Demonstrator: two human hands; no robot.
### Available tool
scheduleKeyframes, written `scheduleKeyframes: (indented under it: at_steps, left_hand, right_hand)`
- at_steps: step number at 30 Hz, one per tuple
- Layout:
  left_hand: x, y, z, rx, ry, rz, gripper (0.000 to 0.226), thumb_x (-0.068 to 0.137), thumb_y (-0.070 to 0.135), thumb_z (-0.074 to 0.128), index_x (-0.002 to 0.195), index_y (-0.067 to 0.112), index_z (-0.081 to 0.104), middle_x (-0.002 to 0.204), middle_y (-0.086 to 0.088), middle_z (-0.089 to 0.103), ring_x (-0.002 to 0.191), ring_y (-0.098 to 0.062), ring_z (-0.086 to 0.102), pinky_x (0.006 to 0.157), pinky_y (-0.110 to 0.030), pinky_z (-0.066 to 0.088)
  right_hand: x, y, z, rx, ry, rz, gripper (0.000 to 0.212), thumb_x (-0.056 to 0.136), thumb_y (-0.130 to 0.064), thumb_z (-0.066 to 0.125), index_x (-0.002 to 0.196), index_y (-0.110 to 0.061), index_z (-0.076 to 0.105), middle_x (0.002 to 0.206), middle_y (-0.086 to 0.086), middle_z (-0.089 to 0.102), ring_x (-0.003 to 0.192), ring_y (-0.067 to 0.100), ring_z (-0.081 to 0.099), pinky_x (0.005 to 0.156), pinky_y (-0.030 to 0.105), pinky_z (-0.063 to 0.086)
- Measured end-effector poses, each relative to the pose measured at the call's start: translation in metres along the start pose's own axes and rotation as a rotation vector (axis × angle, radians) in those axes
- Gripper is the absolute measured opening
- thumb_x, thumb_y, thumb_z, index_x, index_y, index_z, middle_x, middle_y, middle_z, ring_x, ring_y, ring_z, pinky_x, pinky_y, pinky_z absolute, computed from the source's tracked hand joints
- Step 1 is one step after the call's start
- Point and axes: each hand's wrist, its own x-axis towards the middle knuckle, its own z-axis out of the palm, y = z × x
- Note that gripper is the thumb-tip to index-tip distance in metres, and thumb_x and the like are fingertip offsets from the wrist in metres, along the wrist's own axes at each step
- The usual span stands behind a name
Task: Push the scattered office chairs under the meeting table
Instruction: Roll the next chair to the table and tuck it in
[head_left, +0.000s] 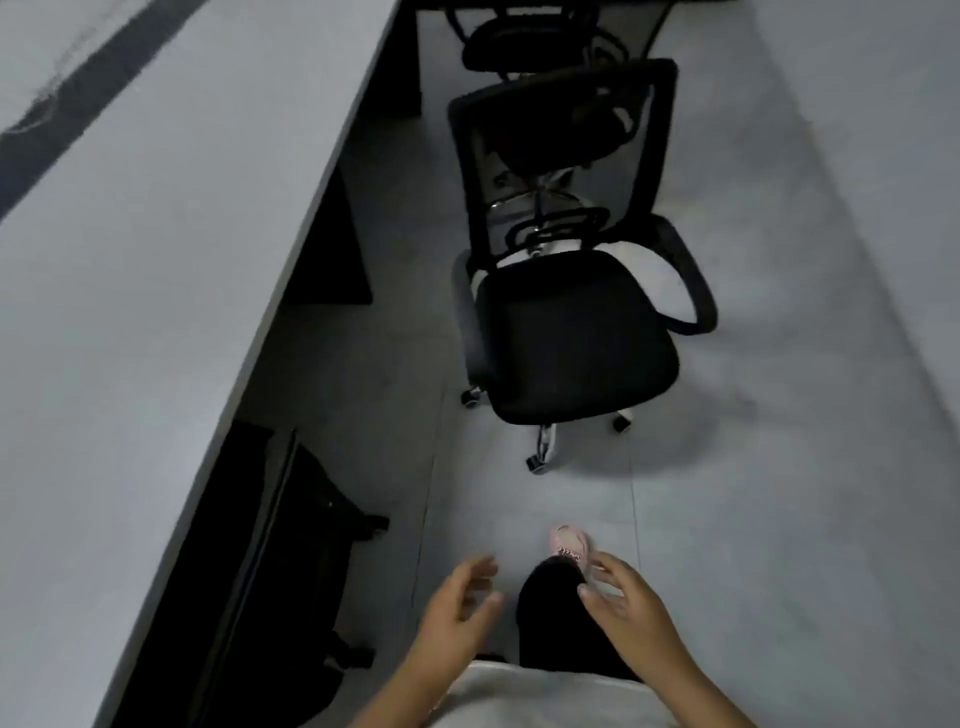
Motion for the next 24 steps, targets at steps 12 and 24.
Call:
scheduleKeyframes:
  at_steps: [12, 24]
  left_hand:
    - [0.075, 0.103, 0.248, 0.214, -0.347, 0.084, 0.035, 0.086, 0.005, 0.054, 0.108, 0.03, 0.043, 0.103, 0.008, 0.054, 0.086, 0.005, 0.056, 0.067, -0.001, 0.042]
    - [0.149, 0.223, 0.444, 0.251, -0.435, 0.201, 0.03, 0.088, 0.006, 0.052, 0.107, 0.028, 0.043, 0.104, 0.009, 0.055, 0.096, 0.001, 0.053, 0.067, 0.001, 0.041]
  right_hand:
    - [-0.082, 0.131, -0.214, 0.301, 0.459, 0.22, 0.049, 0.034, -0.077, 0.067, 0.08, -0.063, 0.056, 0.104, -0.015, 0.055, 0.095, -0.015, 0.053, 0.07, 0.0, 0.042]
    - [-0.056, 0.193, -0.439, 0.388, 0.645, 0.223, 0.072, 0.03, -0.082, 0.063, 0.086, -0.039, 0.051, 0.104, -0.012, 0.058, 0.091, -0.004, 0.059, 0.066, 0.006, 0.045]
